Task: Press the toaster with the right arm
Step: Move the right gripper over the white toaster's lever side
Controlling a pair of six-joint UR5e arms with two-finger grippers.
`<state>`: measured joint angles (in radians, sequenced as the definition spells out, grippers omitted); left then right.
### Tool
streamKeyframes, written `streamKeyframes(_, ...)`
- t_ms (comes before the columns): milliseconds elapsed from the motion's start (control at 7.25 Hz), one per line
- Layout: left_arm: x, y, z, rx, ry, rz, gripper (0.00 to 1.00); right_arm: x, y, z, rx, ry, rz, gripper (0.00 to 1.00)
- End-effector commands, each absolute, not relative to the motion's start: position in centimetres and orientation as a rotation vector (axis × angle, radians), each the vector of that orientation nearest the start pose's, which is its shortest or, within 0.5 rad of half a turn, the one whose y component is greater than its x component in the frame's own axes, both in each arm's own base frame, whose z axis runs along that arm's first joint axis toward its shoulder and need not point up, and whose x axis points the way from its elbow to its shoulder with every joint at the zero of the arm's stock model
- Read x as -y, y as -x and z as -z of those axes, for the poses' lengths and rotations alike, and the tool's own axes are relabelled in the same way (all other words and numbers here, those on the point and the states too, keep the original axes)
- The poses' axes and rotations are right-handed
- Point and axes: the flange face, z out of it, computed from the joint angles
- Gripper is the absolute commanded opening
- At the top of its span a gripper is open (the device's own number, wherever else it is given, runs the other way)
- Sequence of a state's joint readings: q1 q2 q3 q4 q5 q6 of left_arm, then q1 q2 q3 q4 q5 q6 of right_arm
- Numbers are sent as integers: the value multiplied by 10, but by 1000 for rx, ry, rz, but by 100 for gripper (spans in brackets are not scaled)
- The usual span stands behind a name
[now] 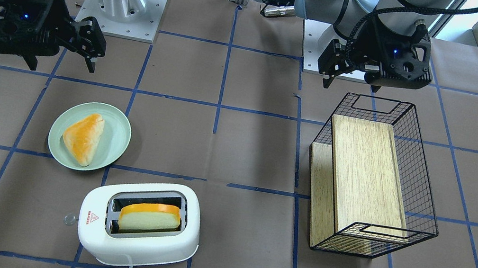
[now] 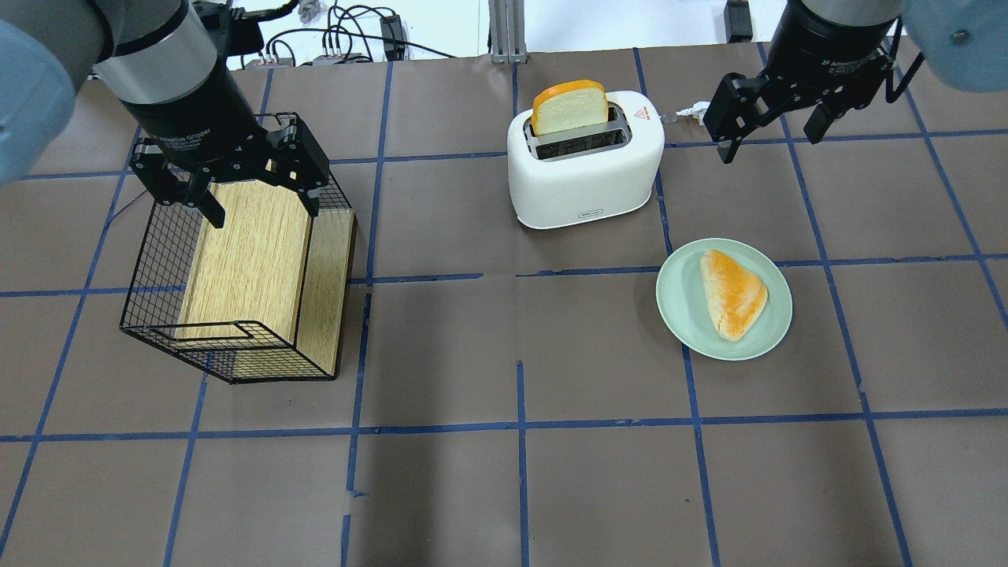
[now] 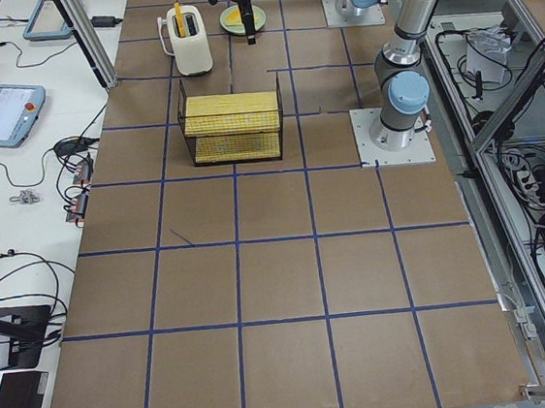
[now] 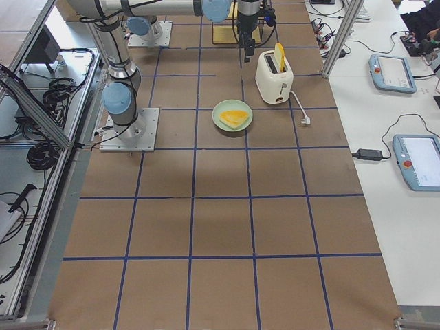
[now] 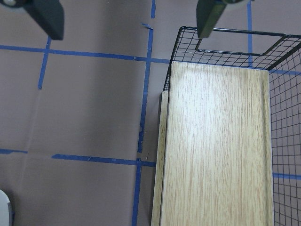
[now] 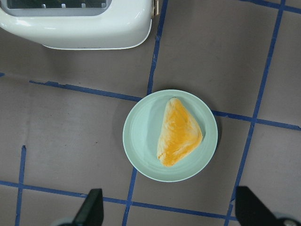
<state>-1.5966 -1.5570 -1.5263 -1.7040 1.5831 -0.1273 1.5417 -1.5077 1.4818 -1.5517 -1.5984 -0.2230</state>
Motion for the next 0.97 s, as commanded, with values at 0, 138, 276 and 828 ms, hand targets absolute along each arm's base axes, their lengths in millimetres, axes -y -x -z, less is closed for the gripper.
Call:
streamKeyframes(0,474,144,-504,-3118,157,-116,100,523,-115,-497,-3155,306,2,100)
streamKeyframes(138,474,144,-503,-3117,157,-118,100,526,-115,-495,-3149,303,8,100)
streamKeyframes(276,474,144,-504,-3118,157,-116,100,535,-115,-497,-3149,300,18,100)
streamKeyframes(828,474,144,-504,-3118,157,-116,100,556,-106,-501,-3146,283,81,100)
